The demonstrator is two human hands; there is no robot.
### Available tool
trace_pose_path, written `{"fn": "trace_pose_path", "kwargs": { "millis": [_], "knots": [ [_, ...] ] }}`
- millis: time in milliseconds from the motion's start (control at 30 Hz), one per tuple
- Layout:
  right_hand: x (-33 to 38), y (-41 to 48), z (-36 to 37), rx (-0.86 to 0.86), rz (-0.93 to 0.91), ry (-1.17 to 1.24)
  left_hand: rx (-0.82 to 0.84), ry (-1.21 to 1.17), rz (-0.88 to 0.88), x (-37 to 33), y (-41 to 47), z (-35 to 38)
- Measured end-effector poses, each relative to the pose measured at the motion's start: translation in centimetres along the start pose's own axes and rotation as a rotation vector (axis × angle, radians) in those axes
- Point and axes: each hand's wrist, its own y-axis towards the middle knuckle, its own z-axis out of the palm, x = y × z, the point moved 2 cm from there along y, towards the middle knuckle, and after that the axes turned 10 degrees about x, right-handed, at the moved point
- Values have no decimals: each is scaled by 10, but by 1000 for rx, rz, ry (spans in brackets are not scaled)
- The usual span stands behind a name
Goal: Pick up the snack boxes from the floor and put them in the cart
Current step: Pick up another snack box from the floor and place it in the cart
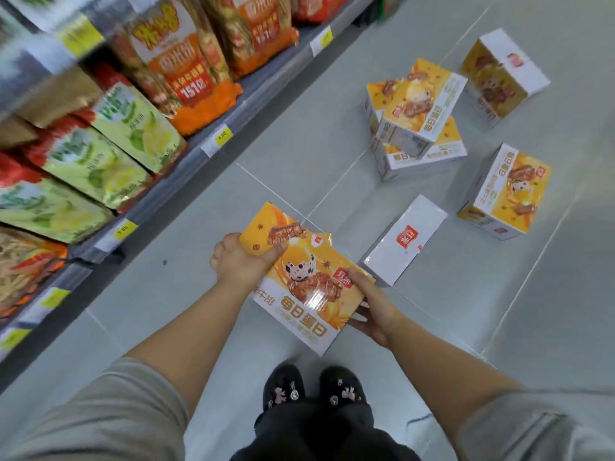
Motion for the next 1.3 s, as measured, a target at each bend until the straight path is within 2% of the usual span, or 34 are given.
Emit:
{"fn": "trace_pose_path", "kwargs": {
  "millis": [133, 333, 467, 633, 767, 967, 1133, 1300],
  "knots": [
    [86, -60, 40, 14, -106, -105, -78, -165, 20, -51, -45, -77],
    [233, -173, 162, 124, -323, -268, -312, -302, 117, -141, -122, -242],
    [296, -246, 243, 187, -408, -352, -419, -400, 144, -174, -174, -340],
    [343, -330, 322, 259, -446, -478, -555, -426, 126, -198, -248, -439],
    [364, -384, 375, 333, -455, -560, -642, -512, 147, -202, -302, -496],
    [366, -451, 427, 426, -557, -685, -737, -567, 124, -184, -369, -541],
    [340, -499, 445, 506, -577, -808, -822, -625, 60, -159, -432, -538],
    [301, -509, 459, 569, -493, -941, -881, -765, 8, -117, -487, -511]
  ]
}}
